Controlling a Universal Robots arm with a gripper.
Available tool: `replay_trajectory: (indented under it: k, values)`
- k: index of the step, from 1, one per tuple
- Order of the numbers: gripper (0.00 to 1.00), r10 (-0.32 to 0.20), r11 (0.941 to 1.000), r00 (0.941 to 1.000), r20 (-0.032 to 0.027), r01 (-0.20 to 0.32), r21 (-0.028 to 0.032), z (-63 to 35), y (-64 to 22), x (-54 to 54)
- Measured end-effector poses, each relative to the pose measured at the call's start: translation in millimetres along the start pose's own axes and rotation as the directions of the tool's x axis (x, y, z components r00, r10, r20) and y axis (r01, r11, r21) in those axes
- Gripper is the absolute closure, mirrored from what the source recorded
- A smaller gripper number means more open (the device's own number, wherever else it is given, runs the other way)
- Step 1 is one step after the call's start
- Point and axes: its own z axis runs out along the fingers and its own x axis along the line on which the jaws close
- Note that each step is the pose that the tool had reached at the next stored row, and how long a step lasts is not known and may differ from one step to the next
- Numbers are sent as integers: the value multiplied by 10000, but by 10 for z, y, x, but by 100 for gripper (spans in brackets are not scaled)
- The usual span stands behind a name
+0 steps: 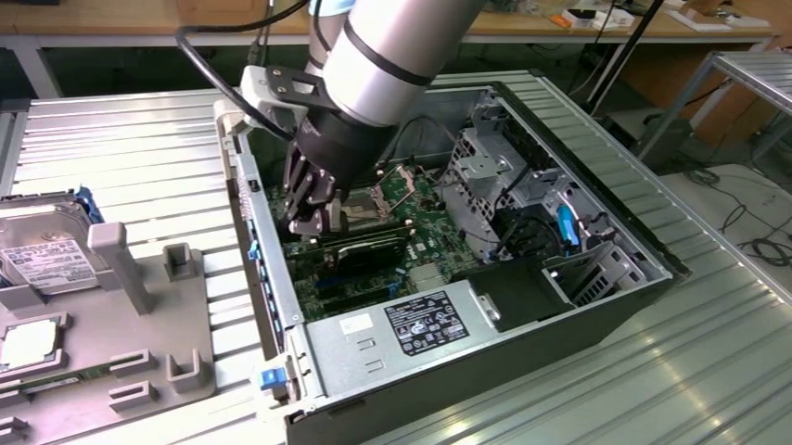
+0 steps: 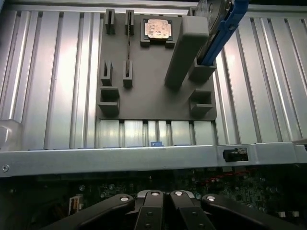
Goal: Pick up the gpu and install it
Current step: 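Press down on the gpu until it lock into place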
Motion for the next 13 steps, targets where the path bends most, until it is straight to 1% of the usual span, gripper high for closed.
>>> replay_trajectory:
  k: [4, 13]
  values:
    - [89, -1, 10000, 10000, 1, 1, 15, 63, -21, 4]
    - [89, 1, 10000, 10000, -1, -1, 11, 54, -17, 4]
